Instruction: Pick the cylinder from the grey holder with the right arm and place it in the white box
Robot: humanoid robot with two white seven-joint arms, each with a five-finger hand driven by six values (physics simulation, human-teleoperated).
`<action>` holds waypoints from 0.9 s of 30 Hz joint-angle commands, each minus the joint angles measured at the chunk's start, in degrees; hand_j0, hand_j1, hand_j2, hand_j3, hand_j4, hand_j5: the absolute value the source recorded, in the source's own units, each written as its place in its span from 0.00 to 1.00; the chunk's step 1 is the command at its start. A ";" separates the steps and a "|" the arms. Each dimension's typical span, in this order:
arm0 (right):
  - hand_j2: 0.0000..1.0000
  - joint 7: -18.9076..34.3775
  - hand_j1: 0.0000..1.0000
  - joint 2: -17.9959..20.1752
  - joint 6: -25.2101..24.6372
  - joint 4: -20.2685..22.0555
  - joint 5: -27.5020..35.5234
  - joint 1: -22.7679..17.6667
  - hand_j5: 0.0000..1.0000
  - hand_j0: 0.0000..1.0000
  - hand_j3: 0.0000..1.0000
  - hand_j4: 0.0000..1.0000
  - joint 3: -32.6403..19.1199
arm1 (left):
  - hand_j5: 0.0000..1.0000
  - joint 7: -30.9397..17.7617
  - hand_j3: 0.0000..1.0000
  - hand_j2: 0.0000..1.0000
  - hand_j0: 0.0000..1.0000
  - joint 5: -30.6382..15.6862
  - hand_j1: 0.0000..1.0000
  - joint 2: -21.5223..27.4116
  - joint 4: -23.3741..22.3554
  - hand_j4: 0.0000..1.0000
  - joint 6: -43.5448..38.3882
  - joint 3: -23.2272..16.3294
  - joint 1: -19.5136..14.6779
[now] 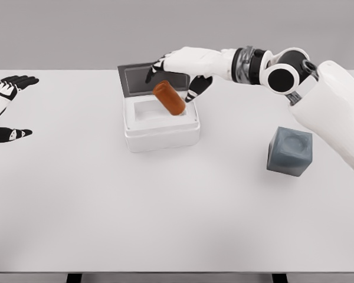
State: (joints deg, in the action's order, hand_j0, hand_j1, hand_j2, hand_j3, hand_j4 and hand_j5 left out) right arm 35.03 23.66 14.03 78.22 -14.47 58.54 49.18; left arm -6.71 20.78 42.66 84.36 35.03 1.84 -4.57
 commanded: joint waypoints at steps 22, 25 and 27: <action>1.00 -0.03 1.00 14.83 0.56 13.36 5.15 -26.45 1.00 1.00 1.00 1.00 -32.12 | 1.00 -16.48 1.00 1.00 1.00 -45.12 1.00 -1.70 -7.46 1.00 -0.22 -33.39 -23.20; 1.00 -0.03 1.00 14.22 0.48 13.19 5.24 -28.04 1.00 1.00 1.00 1.00 -32.91 | 1.00 -19.92 1.00 1.00 1.00 -53.57 1.00 -1.96 -8.25 1.00 -15.59 -33.30 -25.84; 1.00 -0.03 1.00 13.51 0.48 13.45 5.15 -28.92 1.00 1.00 1.00 1.00 -33.44 | 1.00 -20.27 1.00 1.00 1.00 -57.16 1.00 -3.98 -9.74 1.00 -23.86 -32.51 -28.21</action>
State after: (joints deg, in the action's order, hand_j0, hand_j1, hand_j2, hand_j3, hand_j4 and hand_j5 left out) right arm 35.03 37.82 14.62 91.61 -9.56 29.53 16.56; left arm -24.84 -30.06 39.86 75.77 19.32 -30.48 -33.48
